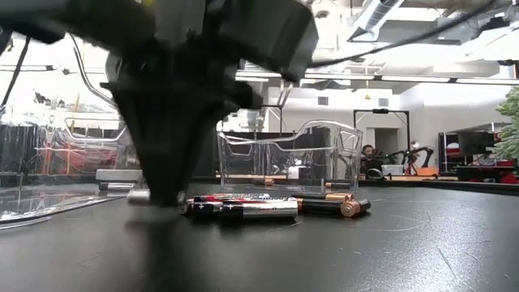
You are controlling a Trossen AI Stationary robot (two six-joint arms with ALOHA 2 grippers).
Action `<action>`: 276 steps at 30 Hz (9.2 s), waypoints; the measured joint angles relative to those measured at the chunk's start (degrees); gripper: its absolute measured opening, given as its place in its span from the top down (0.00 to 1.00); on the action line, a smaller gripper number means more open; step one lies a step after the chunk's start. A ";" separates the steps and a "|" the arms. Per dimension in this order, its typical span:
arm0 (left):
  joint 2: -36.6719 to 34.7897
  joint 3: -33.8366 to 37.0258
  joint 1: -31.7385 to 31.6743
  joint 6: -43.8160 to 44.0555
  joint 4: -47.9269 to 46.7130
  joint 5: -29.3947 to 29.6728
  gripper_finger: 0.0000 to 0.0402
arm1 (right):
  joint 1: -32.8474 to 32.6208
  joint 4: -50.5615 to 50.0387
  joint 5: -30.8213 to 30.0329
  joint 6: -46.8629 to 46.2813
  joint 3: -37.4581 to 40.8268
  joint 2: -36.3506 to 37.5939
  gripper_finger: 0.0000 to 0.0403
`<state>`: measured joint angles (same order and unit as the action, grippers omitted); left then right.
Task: Sort batteries
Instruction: Put the silver battery into the bottom transparent bin
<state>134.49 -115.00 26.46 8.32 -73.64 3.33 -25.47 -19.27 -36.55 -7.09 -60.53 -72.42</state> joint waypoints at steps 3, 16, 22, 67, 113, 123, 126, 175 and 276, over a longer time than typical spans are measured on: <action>-0.10 -1.73 0.04 -0.05 -0.74 0.50 0.97 | 0.00 0.01 0.02 0.00 0.00 0.00 0.78; -0.23 -12.25 0.44 2.01 -10.12 8.80 0.99 | -0.02 0.00 0.00 0.00 0.00 0.00 0.78; -0.38 -17.04 0.48 2.98 -12.67 10.47 0.99 | -0.45 0.00 0.01 0.00 0.00 0.00 0.78; -0.52 6.07 -3.85 23.55 -2.68 -6.57 0.55 | -0.81 -0.17 0.02 0.09 0.00 -0.02 0.78; -0.26 5.49 -3.72 18.80 -2.03 -5.83 0.96 | -0.74 -0.17 0.02 0.07 0.00 -0.02 0.78; -0.08 2.56 -3.82 18.36 -4.12 -3.18 0.96 | -0.75 -0.17 0.01 0.07 0.00 -0.02 0.78; -0.08 1.83 -3.87 18.06 -5.20 -2.80 0.96 | -0.75 -0.17 -0.01 0.07 0.00 -0.02 0.78; -8.89 -8.58 -3.56 20.39 -16.42 8.33 0.96 | -0.76 -0.95 -0.03 -0.39 0.02 -0.02 0.78; -32.62 25.07 -3.58 16.80 28.04 15.28 0.72 | -0.74 -1.18 -1.19 -2.10 0.02 -0.02 0.78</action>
<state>101.87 -89.93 22.87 25.11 -45.60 18.61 -26.22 -20.45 -37.74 -9.19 -60.51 -72.44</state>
